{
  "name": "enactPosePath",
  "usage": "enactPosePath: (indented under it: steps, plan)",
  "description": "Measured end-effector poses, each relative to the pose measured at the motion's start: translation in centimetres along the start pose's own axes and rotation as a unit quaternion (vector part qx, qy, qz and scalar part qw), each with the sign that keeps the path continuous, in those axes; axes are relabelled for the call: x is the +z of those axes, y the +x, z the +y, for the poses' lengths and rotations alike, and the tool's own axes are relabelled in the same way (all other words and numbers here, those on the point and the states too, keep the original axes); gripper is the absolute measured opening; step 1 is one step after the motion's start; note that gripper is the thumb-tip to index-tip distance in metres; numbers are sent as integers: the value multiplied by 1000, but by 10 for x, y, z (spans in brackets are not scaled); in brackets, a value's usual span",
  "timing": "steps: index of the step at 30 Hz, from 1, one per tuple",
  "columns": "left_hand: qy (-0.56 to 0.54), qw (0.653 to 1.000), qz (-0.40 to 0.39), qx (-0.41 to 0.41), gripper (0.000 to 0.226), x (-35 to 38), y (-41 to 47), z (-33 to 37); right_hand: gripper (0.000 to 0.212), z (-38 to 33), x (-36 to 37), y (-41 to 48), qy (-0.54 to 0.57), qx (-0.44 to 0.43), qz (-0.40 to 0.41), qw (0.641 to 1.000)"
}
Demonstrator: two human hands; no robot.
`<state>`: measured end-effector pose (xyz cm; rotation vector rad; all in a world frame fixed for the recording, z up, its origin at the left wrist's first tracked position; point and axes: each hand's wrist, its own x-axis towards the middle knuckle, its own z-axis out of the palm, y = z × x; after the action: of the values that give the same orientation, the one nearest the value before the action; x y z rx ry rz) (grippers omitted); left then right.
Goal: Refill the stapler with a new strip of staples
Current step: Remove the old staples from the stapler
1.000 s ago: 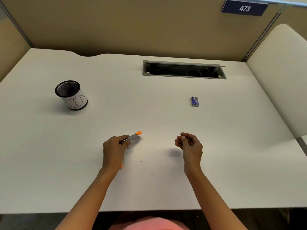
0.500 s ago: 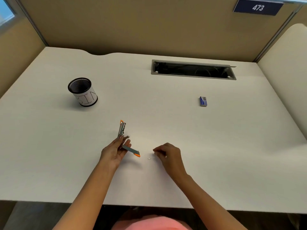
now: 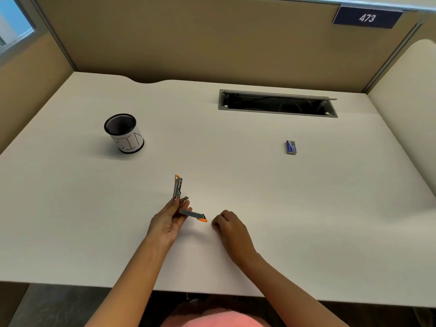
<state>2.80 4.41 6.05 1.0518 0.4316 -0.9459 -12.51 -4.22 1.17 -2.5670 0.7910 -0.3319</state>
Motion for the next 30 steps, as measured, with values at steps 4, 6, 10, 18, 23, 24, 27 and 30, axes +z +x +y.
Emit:
enactPosePath:
  steps: [4, 6, 10, 18, 23, 24, 27, 30]
  plan:
    - [44, 999, 3, -7, 9, 2, 2, -6, 10, 4, -5, -2, 38, 37, 7, 999]
    - [93, 996, 8, 5, 16, 3, 0, -9, 13, 8, -9, -4, 51, 55, 22, 997]
    - [180, 981, 39, 54, 25, 9, -4, -18, 18, 20, -18, -11, 55, 80, 48, 994]
    - [174, 985, 13, -16, 29, 20, -1, -38, 17, 40, -30, -20, 87, 123, 103, 983]
    - [196, 980, 40, -8, 26, 24, 2, -46, 15, 41, -32, -23, 104, 140, 129, 976]
    - [204, 978, 45, -5, 27, 23, 3, -46, 16, 41, -32, -23, 111, 145, 136, 974]
    - [270, 961, 60, 29, 28, 18, 7, -49, 17, 38, -33, -23, 137, 163, 155, 965]
    - [356, 926, 88, 90, 25, 12, 7, -54, 17, 36, -34, -22, 158, 176, 164, 958]
